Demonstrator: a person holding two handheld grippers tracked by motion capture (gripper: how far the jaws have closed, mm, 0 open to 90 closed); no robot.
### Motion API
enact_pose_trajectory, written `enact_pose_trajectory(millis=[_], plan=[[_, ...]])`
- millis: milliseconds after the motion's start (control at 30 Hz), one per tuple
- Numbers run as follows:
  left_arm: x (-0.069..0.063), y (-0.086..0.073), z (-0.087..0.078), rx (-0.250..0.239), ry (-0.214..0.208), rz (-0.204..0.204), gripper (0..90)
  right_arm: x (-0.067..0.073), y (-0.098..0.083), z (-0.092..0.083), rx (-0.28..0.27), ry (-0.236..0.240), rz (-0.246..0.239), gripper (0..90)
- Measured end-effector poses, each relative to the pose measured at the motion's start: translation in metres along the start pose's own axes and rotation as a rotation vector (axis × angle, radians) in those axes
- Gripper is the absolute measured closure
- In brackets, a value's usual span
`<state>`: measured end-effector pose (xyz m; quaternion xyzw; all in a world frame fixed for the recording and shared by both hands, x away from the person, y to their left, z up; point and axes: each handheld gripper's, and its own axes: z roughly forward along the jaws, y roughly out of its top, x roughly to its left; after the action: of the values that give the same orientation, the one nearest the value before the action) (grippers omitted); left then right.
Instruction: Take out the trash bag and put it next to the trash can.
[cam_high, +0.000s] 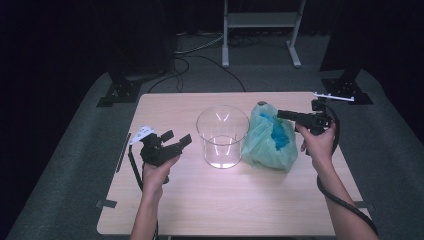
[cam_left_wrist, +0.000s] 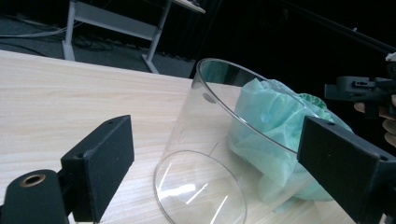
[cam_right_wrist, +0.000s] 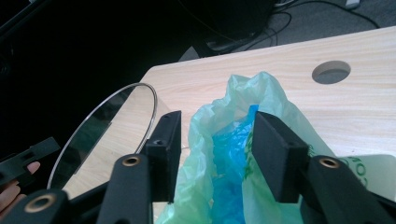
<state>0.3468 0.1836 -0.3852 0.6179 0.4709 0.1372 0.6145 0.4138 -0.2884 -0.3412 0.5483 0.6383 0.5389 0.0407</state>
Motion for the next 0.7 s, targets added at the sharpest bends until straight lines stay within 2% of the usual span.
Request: enact_pose_trajectory(millis=[333, 533, 700], plan=[[0.0, 0.0, 0.0, 0.0, 0.001, -0.002, 9.8, -0.008, -0.004, -0.015, -0.017, 0.024, 0.005, 47.7], [-0.001, 0.0, 0.0, 0.002, 0.001, 0.002, 9.8, -0.017, -0.013, -0.022, -0.015, 0.022, 0.011, 47.3], [-0.001, -0.001, 0.001, 0.006, 0.0, 0.004, 9.9, -0.028, -0.025, -0.026, -0.023, 0.038, 0.03, 46.6]])
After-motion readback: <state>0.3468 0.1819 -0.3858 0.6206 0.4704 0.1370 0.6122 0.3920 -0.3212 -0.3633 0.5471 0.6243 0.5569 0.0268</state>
